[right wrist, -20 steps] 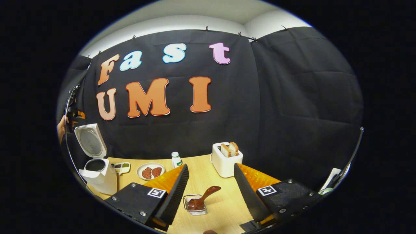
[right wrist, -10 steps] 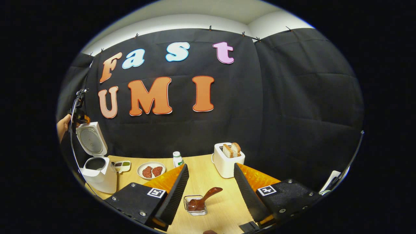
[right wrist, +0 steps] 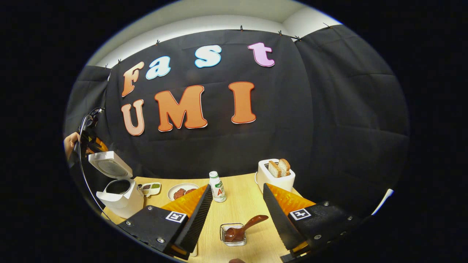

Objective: Close the left gripper, press the button to open the rice cooker; take a wooden spoon from the chopstick holder with the right hand, scoop a spoonful of rice and pour it into the rice cooker, then put the wooden spoon back into the chopstick holder.

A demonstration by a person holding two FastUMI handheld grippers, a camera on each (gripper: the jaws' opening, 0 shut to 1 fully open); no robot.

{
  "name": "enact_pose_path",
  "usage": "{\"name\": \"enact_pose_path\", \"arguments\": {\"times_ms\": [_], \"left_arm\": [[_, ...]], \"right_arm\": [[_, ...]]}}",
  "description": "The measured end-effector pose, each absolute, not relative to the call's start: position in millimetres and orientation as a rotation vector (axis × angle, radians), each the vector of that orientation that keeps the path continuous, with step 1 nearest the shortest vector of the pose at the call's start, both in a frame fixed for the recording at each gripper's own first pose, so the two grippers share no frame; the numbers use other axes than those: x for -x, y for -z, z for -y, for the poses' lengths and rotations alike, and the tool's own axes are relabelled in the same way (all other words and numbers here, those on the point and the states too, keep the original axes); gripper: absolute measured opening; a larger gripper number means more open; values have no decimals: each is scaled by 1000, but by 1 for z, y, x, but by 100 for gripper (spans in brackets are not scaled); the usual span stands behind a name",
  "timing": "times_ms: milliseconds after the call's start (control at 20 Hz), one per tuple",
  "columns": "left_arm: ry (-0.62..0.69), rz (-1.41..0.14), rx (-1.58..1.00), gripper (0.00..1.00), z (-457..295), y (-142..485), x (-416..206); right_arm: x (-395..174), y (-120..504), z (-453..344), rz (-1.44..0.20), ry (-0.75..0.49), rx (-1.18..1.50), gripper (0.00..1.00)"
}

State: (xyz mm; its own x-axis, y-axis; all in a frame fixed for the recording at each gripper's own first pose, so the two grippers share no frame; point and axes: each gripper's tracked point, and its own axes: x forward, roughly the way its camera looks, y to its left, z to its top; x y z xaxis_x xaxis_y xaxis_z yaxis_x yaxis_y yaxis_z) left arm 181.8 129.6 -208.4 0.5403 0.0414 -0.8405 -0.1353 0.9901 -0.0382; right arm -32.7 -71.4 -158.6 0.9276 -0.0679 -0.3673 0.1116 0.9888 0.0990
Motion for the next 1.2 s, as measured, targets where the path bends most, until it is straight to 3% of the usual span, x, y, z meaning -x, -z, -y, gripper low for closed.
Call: {"name": "enact_pose_path", "arguments": {"times_ms": [600, 750, 1200], "left_arm": [[-136, -1275, 54, 100, -116, 302, -75], [-175, -1417, 72, 100, -114, 330, -48], [-193, -1319, 91, 100, -113, 327, -49]], "right_arm": [[28, 179, 58, -403, 5, -132, 87], [27, 181, 55, -408, -7, -132, 87], [32, 191, 49, -429, -24, -126, 87]]}}
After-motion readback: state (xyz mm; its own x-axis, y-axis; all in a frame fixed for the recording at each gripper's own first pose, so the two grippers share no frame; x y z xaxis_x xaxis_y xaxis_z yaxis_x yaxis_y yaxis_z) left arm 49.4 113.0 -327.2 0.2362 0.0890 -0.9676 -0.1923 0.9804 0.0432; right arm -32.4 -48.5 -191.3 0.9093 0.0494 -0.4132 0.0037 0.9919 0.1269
